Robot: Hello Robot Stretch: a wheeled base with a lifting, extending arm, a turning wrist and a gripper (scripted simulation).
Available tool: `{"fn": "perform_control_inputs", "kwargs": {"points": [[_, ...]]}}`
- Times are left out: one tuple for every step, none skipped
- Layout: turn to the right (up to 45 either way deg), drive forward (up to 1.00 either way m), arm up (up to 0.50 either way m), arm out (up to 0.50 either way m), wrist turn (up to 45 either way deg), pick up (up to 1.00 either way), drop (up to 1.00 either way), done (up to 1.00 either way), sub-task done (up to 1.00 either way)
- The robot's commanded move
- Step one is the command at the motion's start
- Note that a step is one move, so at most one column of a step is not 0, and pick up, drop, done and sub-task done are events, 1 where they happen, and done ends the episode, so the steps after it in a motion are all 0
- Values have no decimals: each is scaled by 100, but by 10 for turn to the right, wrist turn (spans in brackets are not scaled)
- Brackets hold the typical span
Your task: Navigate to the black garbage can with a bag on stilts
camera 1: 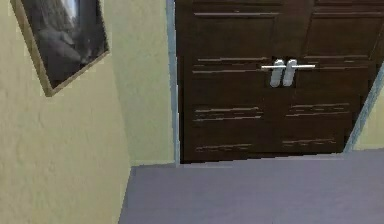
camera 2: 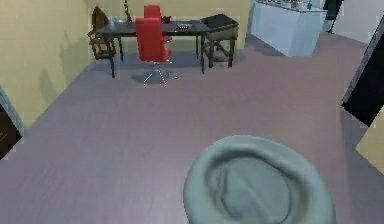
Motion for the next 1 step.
{"fn": "perform_control_inputs", "kwargs": {"points": [[120, 0, 0, 0, 0, 0, 0, 0, 0]]}}
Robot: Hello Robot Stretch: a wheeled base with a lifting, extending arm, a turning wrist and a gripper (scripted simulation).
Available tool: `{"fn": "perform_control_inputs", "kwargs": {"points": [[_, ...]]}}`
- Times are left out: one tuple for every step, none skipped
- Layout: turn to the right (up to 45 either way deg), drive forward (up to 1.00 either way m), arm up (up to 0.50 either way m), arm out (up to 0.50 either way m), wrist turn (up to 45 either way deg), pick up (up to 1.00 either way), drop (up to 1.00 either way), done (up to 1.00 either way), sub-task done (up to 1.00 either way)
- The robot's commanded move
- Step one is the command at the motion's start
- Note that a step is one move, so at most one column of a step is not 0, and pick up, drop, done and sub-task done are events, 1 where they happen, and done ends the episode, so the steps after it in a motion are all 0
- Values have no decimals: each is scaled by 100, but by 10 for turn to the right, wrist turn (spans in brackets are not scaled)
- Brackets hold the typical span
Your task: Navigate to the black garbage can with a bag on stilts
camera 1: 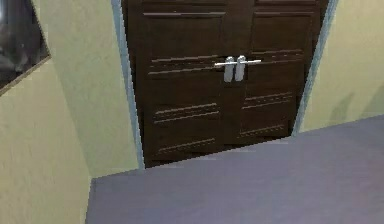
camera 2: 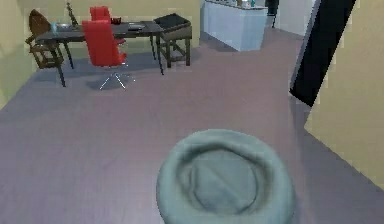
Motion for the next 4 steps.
{"fn": "perform_control_inputs", "kwargs": {"points": [[0, 100, 0, 0, 0, 0, 0, 0, 0], [120, 0, 0, 0, 0, 0, 0, 0, 0], [0, 15, 0, 0, 0, 0, 0, 0, 0], [450, 0, 0, 0, 0, 0, 0, 0, 0]]}}
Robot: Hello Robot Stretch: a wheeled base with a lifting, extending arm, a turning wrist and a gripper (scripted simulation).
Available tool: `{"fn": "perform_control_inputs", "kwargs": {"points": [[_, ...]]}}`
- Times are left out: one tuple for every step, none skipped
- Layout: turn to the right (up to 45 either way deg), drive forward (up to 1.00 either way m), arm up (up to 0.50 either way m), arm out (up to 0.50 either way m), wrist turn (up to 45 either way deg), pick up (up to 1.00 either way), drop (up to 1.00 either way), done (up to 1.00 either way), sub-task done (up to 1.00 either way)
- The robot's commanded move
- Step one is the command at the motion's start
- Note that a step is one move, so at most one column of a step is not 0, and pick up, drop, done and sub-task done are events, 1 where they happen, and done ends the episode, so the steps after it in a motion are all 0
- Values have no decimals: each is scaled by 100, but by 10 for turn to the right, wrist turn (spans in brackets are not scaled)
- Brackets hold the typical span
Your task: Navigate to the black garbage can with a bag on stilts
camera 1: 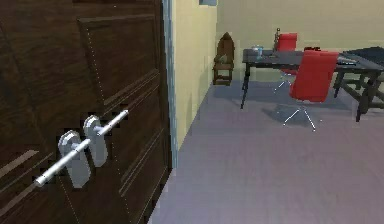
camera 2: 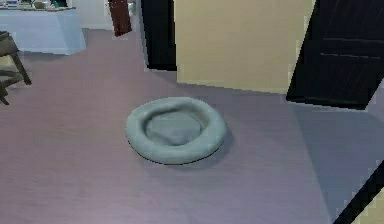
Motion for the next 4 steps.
{"fn": "perform_control_inputs", "kwargs": {"points": [[120, 0, 0, 0, 0, 0, 0, 0, 0], [0, 35, 0, 0, 0, 0, 0, 0, 0], [450, 0, 0, 0, 0, 0, 0, 0, 0], [0, 100, 0, 0, 0, 0, 0, 0, 0]]}}
